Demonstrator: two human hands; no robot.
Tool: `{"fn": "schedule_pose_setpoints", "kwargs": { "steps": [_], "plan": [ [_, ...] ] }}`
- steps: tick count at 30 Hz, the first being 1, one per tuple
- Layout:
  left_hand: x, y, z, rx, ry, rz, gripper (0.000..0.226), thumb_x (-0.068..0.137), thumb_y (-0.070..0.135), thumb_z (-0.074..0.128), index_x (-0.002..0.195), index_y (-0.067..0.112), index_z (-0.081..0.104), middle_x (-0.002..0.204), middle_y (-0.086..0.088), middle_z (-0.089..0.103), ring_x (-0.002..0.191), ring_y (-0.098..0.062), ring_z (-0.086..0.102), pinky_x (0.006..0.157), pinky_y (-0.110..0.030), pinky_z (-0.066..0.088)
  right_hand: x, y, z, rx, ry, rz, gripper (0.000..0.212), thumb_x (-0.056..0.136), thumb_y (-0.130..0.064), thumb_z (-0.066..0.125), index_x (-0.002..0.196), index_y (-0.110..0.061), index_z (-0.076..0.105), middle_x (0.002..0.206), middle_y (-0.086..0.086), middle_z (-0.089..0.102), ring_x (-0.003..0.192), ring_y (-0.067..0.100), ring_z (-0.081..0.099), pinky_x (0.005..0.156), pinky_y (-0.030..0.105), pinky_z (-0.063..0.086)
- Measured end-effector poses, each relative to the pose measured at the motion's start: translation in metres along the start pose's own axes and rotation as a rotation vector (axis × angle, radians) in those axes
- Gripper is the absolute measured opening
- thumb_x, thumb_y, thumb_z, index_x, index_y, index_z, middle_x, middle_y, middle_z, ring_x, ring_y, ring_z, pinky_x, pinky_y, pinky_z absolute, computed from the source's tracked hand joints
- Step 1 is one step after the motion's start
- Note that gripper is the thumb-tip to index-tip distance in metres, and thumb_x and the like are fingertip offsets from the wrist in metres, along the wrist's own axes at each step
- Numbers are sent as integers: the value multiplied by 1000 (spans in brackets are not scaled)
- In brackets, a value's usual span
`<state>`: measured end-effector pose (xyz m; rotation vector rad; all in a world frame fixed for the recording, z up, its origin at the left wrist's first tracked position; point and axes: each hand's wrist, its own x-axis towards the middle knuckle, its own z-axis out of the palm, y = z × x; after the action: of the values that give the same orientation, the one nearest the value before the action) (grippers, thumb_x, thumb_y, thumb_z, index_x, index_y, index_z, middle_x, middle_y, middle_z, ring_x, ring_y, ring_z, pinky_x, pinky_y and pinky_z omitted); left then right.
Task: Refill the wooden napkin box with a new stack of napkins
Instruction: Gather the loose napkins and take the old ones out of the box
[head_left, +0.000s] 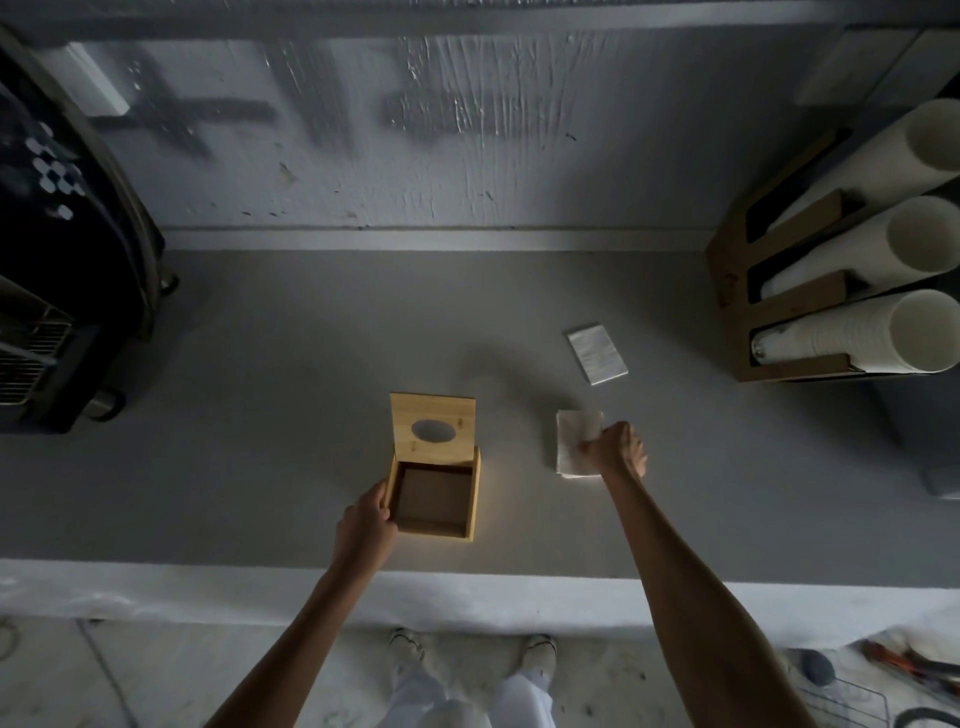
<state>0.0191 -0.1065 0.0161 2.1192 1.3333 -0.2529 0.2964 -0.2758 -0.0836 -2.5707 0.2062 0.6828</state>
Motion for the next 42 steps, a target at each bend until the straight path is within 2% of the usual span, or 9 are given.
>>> {"fn": "schedule_pose_setpoints", "kwargs": {
  "steps": [7,13,18,21,24,29,31,35,42],
  "plan": [
    [3,-2,0,-18,-10,-21,46,91,-1,42,135,8,46,124,-18,62,114,-35,56,90,-41,45,44,-13,-44,160,-182,-255,29,66,-17,82,91,-7,72,79,10,67,82,26,67,73,40,52],
    [6,-3,1,-18,-6,-22,47,91,0,43,137,9,44,125,-16,62,112,-30,59,90,-39,47,102,-84,-84,236,-53,-410,29,71,-21,80,95,-5,73,80,10,65,78,19,60,68,34,46],
    [8,-2,7,-23,16,-33,49,91,-4,43,139,8,43,128,-15,61,114,-26,60,89,-32,47,134,-105,-58,19,-107,-380,31,73,-21,77,97,-2,73,79,12,62,76,21,58,67,30,41],
    [8,-3,12,-6,36,-55,52,89,-4,43,140,9,41,127,-14,61,114,-27,58,92,-35,45,144,-99,-37,-96,-52,-378,32,76,-18,73,103,-2,67,99,21,66,93,32,63,76,37,46],
    [9,-5,14,9,34,-69,54,88,-4,42,140,11,41,125,-14,62,112,-29,58,93,-37,45,137,-88,-24,-212,67,-410,42,82,-19,66,119,-3,54,127,30,49,117,42,47,96,41,39],
    [9,-3,14,16,44,-64,53,88,-4,43,139,10,43,126,-15,62,113,-33,57,93,-39,45,129,-92,-25,-333,95,-281,81,88,-40,62,146,-2,21,147,28,32,134,42,32,107,43,29],
    [8,-4,14,17,41,-64,52,88,-3,43,139,10,43,127,-15,61,113,-32,58,93,-39,46,125,-91,-27,-334,97,-252,85,82,-44,67,144,-1,28,144,25,40,131,40,39,104,41,32],
    [3,1,12,-40,49,-55,52,90,-4,41,140,9,41,131,-15,58,116,-31,57,94,-38,46,102,-81,-25,-195,49,-205,62,72,-31,79,124,-8,57,134,19,54,124,36,51,98,42,43],
    [5,0,17,-373,85,-130,52,90,-6,34,139,8,42,145,-11,46,134,-27,42,112,-39,36,8,-25,2,-47,28,-184,42,75,-25,72,110,-8,58,120,19,61,116,36,56,93,40,44]
  ]
}}
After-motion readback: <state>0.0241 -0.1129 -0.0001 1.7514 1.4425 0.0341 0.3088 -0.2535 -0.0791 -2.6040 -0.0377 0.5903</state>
